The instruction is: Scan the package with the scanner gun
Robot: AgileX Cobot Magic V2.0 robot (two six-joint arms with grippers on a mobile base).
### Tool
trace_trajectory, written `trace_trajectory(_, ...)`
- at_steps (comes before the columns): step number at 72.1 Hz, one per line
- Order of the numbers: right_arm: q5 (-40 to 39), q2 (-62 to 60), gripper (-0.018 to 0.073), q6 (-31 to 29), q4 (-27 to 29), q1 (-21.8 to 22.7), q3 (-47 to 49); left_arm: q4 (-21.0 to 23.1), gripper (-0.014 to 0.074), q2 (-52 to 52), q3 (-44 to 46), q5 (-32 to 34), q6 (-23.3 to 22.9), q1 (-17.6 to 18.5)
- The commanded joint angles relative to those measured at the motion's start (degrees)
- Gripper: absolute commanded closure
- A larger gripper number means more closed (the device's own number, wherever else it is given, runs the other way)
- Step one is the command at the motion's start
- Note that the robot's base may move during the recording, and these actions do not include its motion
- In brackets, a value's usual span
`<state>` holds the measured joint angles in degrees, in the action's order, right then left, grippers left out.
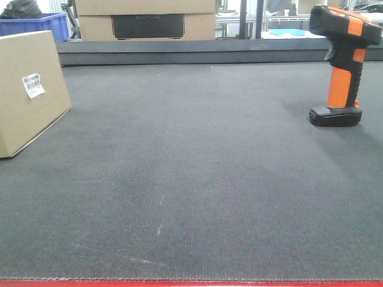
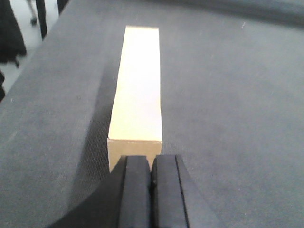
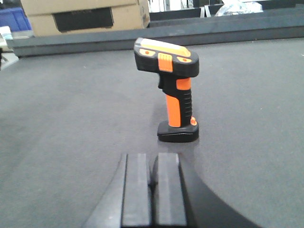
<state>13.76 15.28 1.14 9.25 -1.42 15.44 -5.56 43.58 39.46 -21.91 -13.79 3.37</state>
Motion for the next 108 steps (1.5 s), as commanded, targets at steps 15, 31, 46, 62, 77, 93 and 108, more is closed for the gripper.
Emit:
trace_trajectory(15, 5.9, -6.6, 0.0727, -0.1, 1.6, 0.1, 0.0, 0.4, 0.0707, -18.1, -14.3, 11.6, -0.4, -0.1)
trace_trajectory(31, 10.0, -11.8, 0.0727, -0.1, -3.9, 0.1, 0.1, -0.2, 0.0707, -32.9, -22.3, 12.1, -0.4, -0.1)
trace_trajectory(46, 16.5, -15.3, 0.0727, -0.1, -10.9, 0.6, 2.7, -3.2, 0.0707, -43.1, -23.1, 2.2, -0.4, -0.1)
trace_trajectory(62, 12.5, -15.3, 0.0727, -0.1, -7.6, 0.5, 2.7, -3.6, 0.0707, -43.6, -23.0, 1.8, -0.4, -0.1)
trace_trajectory(77, 12.5, -15.3, 0.0727, -0.1, -7.6, 0.5, 2.7, -3.8, 0.0707, -43.6, -22.9, 1.8, -0.4, -0.1)
trace_trajectory(93, 12.5, -15.3, 0.0727, -0.1, -7.6, 0.5, 2.7, -3.8, 0.0707, -43.6, -22.9, 1.8, -0.4, -0.1)
trace_trajectory(108, 12.5, -15.3, 0.0727, -0.1, -7.6, 0.5, 2.7, -3.8, 0.0707, -43.6, -22.9, 1.8, -0.4, -0.1)
